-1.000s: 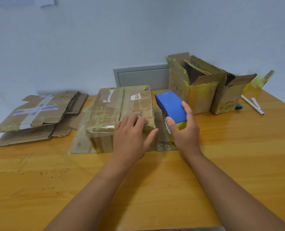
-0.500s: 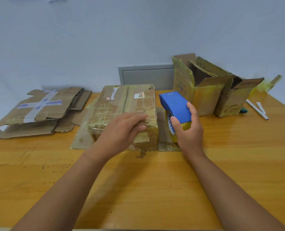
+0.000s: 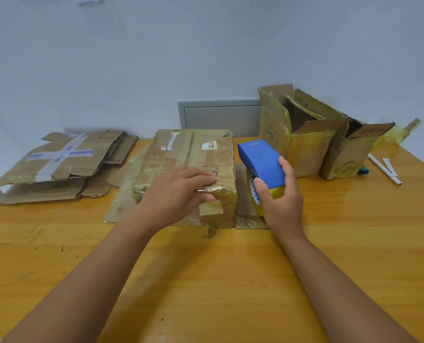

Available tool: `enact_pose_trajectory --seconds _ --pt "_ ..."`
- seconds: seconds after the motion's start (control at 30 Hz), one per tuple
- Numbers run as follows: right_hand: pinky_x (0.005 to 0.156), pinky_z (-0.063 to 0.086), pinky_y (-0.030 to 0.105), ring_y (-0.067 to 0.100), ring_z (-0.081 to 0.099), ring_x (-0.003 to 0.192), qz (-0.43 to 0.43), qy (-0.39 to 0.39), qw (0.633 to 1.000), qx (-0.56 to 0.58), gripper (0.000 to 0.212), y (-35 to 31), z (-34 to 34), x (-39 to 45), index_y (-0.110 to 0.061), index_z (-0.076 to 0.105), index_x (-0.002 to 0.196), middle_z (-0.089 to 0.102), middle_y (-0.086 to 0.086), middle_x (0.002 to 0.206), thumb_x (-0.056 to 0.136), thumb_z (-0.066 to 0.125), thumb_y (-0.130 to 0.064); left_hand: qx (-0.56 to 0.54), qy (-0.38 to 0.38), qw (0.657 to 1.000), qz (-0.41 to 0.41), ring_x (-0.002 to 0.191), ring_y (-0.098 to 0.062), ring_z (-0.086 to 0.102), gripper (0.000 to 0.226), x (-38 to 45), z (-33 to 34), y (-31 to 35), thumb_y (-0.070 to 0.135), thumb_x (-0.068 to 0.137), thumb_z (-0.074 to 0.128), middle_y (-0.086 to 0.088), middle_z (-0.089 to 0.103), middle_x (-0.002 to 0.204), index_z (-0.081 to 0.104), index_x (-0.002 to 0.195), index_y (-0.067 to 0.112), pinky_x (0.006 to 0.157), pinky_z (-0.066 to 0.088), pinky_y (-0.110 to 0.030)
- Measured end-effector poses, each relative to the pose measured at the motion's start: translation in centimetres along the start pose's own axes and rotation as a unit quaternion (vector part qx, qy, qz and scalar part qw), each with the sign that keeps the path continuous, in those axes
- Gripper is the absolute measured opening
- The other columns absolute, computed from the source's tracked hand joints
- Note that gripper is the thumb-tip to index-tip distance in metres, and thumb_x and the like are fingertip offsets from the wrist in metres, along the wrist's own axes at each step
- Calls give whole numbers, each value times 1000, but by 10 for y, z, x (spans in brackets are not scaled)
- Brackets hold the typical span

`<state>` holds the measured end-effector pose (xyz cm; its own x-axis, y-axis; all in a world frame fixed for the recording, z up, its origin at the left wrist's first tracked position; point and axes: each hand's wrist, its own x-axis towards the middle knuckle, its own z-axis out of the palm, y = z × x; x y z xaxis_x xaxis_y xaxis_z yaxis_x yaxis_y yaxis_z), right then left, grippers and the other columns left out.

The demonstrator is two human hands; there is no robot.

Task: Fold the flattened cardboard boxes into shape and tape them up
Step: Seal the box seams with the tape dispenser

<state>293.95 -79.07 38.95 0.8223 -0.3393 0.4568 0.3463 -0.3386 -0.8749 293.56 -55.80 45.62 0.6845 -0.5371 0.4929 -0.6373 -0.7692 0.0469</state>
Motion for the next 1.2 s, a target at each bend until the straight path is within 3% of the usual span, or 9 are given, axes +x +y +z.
enact_pose_trajectory --seconds 0.17,0.37,0.47,0.6,0.8,0.9,1.03,1.13,1.2 --pt "110 44 37 3 45 132 -5 3 1000 -1 73 1 2 0 -28 42 149 46 -17 141 84 65 -50 -1 39 999 -37 88 -24 66 29 2 10 3 31 84 77 3 74 102 76 109 16 69 47 -29" --pt "97 34 4 -22 40 118 -56 26 998 -2 77 -10 1 -1 -20 47 146 44 -31 128 80 62 -55 -5 87 993 -83 85 -27 64 27 9 23 16 31 87 75 1 75 101 74 109 15 67 49 -35" --pt "99 37 8 -21 41 120 -103 68 992 6 73 -29 -4 7 -16 49 145 42 -33 130 81 63 -49 -9 79 990 -117 93 -25 61 31 13 27 19 38 91 68 4 72 109 69 115 18 72 48 -37" --pt "96 40 8 -18 44 121 -133 99 984 63 68 -64 -11 22 -19 48 145 43 -34 132 85 64 -45 -8 83 992 -99 98 -30 62 29 13 28 18 30 89 73 -4 70 113 73 112 13 77 51 -42" --pt "98 46 16 -3 50 125 -83 80 986 117 65 -105 16 34 -26 48 144 52 -15 138 86 66 -49 57 137 983 -106 72 -26 59 25 6 39 19 34 85 77 -2 66 87 74 102 17 55 48 -34" --pt "92 44 8 -13 49 117 -53 54 990 121 69 -107 39 26 -24 47 146 51 -22 129 85 65 -50 59 152 977 -136 69 -24 59 34 4 40 19 43 82 75 -1 65 81 69 95 12 51 43 -33" --pt "95 41 13 -6 49 117 -77 53 993 69 69 -105 49 19 -21 44 147 50 -17 129 87 61 -50 66 145 980 -122 87 -27 63 31 -3 36 13 43 84 75 -2 67 99 70 99 17 75 47 -39" --pt "85 36 0 -19 46 106 -84 47 994 57 68 -103 49 20 -19 44 148 49 -20 123 88 60 -49 97 161 973 -135 96 -25 62 34 -20 31 -3 51 89 64 0 67 109 70 108 23 89 43 -38" --pt "83 36 -1 -19 46 106 -84 42 994 52 69 -101 49 19 -20 43 148 49 -19 124 88 59 -49 118 180 967 -140 96 -24 63 35 -30 30 -12 52 90 63 1 68 109 70 109 23 92 40 -37"
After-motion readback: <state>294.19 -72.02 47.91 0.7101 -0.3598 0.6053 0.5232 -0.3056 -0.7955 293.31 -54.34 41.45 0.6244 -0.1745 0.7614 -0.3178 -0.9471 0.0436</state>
